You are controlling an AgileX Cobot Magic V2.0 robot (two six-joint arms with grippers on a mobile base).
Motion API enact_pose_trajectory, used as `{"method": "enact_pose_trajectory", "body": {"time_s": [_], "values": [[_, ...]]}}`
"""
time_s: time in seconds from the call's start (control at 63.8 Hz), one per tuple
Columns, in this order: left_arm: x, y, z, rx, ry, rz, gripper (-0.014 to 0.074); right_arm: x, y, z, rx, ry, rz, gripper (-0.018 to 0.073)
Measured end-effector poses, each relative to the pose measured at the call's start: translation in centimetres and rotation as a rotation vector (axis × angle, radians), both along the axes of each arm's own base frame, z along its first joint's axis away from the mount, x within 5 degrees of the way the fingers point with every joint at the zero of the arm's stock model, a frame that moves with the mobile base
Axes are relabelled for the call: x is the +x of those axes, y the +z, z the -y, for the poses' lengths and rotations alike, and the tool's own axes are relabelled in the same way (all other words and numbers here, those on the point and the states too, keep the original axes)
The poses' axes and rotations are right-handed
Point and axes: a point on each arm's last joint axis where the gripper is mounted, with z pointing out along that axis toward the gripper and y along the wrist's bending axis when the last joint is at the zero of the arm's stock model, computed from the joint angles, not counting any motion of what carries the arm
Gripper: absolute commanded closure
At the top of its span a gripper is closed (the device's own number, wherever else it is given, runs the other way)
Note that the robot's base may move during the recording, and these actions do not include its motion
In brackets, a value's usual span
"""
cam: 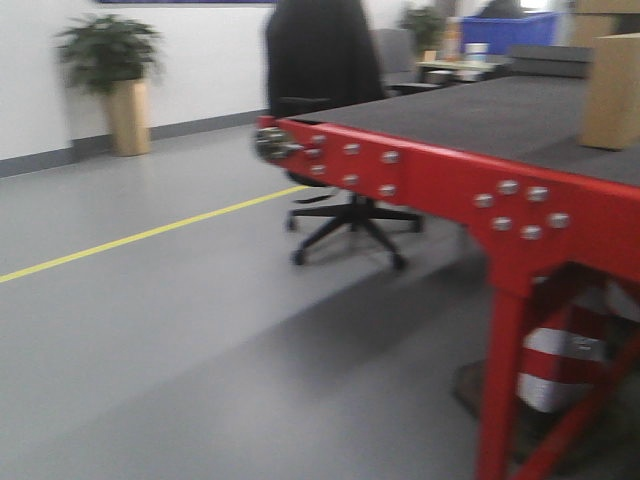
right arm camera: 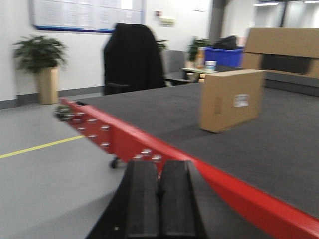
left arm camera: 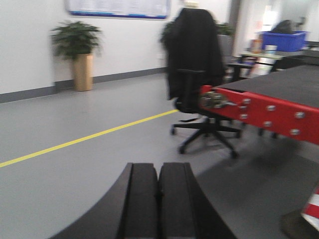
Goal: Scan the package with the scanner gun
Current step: 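Turn to the table, aligning left gripper with box, right with scanner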
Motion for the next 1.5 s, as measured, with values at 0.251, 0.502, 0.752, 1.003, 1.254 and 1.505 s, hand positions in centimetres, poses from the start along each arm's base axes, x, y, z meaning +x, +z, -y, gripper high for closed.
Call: {"method": "enact_pose_trajectory", "body": {"time_s": [0.251,0.502,0.752,1.003,1.254,1.505], "values": [[0.0,0.0,0.0,0.0,0.0,0.0,0.0708,0.0,0.0,0.0,0.0,0.0,0.0,0.0727],[0.0,0.0,0.0,0.0,0.0,0.0,0.0708,0.0,0.0,0.0,0.0,0.0,0.0,0.0727],[0.0,0.0,0.0,0.0,0.0,0.0,0.0708,0.0,0.0,0.0,0.0,0.0,0.0,0.0727],[0.0,0.0,0.0,0.0,0.0,0.0,0.0708,0.0,0.0,0.0,0.0,0.0,0.0,0.0727],[0.0,0.0,0.0,0.0,0.0,0.0,0.0708,0.0,0.0,0.0,0.0,0.0,0.0,0.0727],[0.0,0.0,0.0,0.0,0.0,0.0,0.0708,0.0,0.0,0.0,0.0,0.0,0.0,0.0727]]}}
